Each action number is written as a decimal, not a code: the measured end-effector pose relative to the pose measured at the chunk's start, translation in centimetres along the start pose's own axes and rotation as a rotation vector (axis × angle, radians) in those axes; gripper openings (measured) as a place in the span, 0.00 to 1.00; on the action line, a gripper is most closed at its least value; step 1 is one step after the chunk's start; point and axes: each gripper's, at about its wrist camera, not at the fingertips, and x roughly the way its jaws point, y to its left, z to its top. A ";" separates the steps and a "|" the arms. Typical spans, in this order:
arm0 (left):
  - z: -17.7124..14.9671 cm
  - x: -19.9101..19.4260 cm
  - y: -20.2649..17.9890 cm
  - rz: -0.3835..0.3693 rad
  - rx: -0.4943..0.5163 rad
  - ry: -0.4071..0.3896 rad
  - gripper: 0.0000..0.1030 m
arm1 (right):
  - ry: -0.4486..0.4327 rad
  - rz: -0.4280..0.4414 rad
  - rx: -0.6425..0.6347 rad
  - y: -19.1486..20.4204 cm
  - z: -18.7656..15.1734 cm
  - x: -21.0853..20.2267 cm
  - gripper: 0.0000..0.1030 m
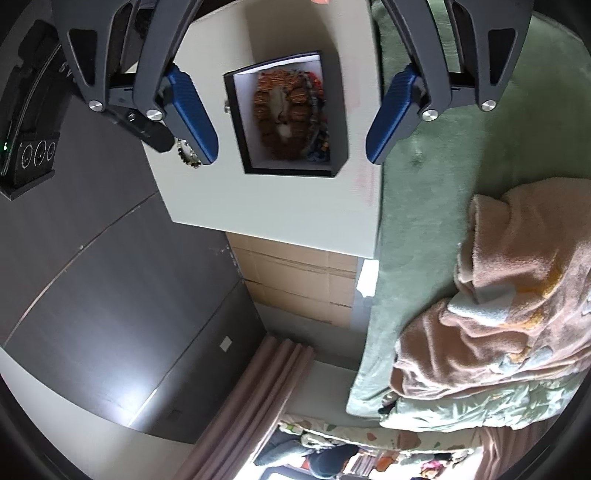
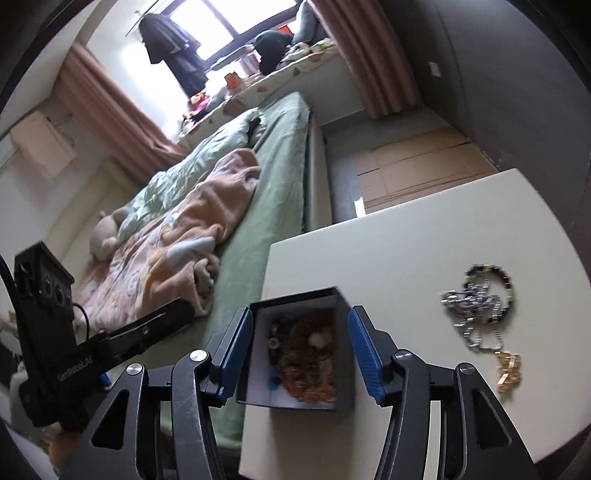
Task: Organize jewelry
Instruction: 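Carry both bracelets over the black box and open both tools to drop them, then reach the left tool to the small silver ring and close on it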
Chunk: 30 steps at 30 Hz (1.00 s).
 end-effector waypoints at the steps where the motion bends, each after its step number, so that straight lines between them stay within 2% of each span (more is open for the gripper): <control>1: -0.1 0.0 -0.3 -0.001 0.008 0.000 0.82 | -0.005 -0.007 0.005 -0.5 0.0 -0.5 0.56; 17: -1.5 2.1 -5.3 -0.042 0.112 0.038 0.83 | -0.016 -0.105 0.106 -8.1 -0.2 -5.9 0.59; 22: -1.8 2.8 -7.2 -0.071 0.135 0.055 0.83 | 0.003 -0.137 0.130 -9.8 -0.4 -6.5 0.59; 30: -2.8 4.9 -10.4 -0.057 0.213 0.125 0.80 | 0.059 -0.190 0.140 -11.8 -0.9 -6.6 0.59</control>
